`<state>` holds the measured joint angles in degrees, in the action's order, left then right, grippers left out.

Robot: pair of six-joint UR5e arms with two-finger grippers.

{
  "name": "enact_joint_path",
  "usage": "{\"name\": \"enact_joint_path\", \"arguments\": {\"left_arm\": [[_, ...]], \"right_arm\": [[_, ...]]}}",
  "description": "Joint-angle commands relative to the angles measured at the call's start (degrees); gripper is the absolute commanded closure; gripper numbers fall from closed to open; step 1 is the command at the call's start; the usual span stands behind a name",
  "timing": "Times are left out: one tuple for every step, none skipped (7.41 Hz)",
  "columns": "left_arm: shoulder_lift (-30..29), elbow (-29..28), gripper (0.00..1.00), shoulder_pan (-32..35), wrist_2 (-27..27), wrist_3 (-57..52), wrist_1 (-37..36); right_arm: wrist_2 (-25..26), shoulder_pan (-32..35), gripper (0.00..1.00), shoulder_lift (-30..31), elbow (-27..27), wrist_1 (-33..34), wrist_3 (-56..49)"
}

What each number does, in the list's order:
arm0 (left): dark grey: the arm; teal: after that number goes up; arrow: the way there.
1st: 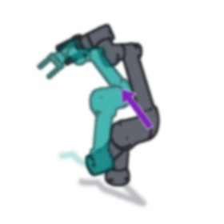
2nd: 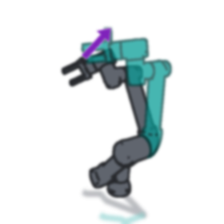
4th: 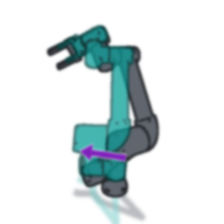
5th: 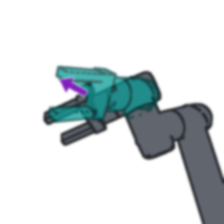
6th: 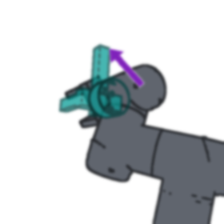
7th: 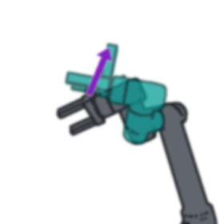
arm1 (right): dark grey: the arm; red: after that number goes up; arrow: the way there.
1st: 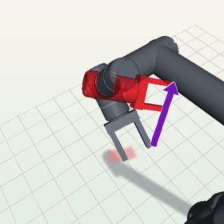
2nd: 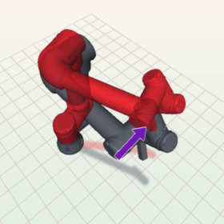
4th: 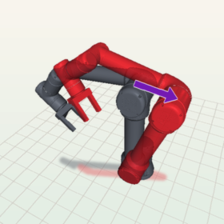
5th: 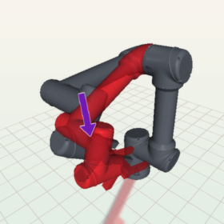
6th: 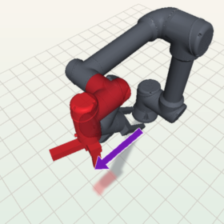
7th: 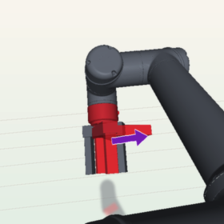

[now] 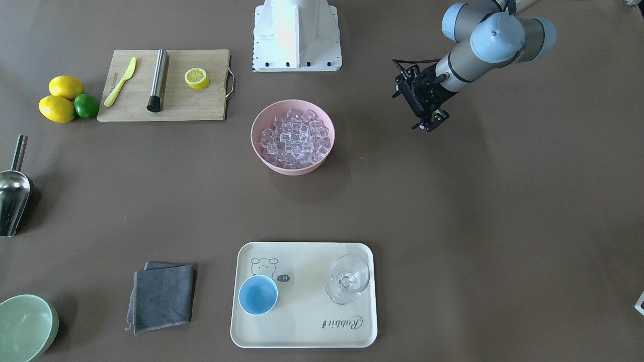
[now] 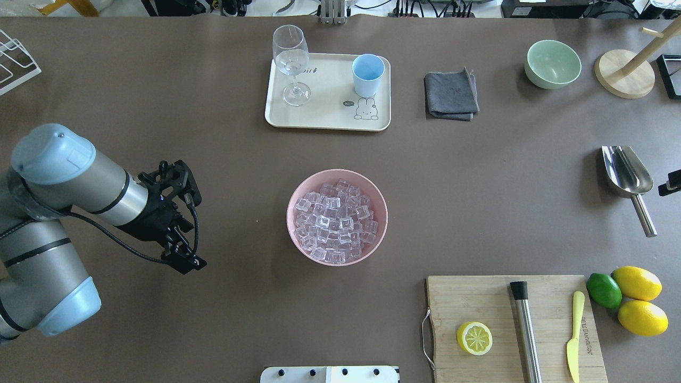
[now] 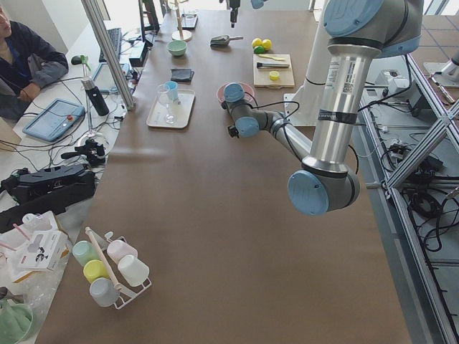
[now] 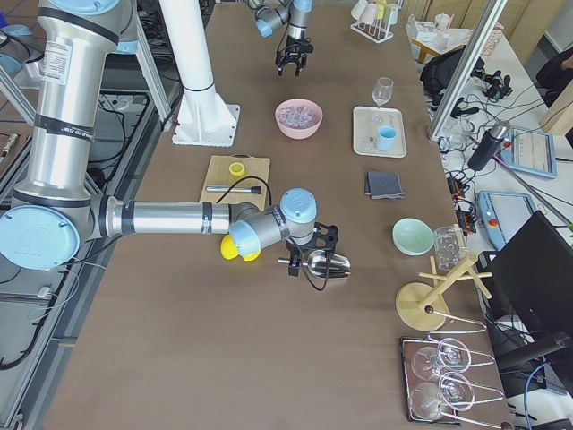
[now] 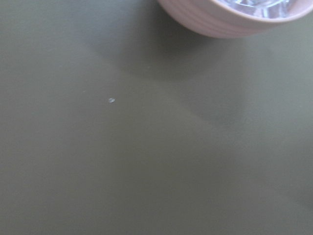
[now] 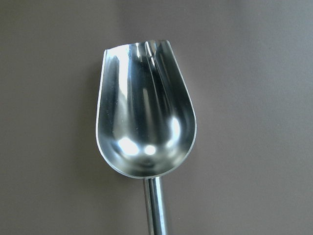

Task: Put ice in cup with scoop
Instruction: 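Reach the left gripper to the bowl rim while the right grasps the scoop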

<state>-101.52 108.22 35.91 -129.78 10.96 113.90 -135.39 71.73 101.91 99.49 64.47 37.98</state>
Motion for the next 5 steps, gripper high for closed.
{"name": "enact_joint_path", "arguments": {"left_arm": [[-1.0,-0.3,0.02,-6.3,4.8,-0.2,5.5],[-2.2,-2.3,0.02,-6.6,5.3,-0.4,7.8],[-3.9,-6.4,0.02,-6.6,5.3,-0.6,15.0],[-3.9,-7.1,0.02,-6.3,5.2,0.3,20.0],[-3.9,-6.8,0.02,-6.2,5.0,-0.5,20.8]], "right_arm": [[2.1,-4.1,0.00,-0.7,-3.2,-0.8,-0.4],[4.4,-6.2,0.00,-1.4,-4.1,-0.8,-0.5],[5.0,-7.4,0.00,-2.1,-5.4,-1.1,-0.8],[5.5,-8.0,0.00,-2.8,-7.3,-3.4,-1.3],[5.6,-8.8,0.00,-4.1,-9.8,-5.0,-1.2]]}}
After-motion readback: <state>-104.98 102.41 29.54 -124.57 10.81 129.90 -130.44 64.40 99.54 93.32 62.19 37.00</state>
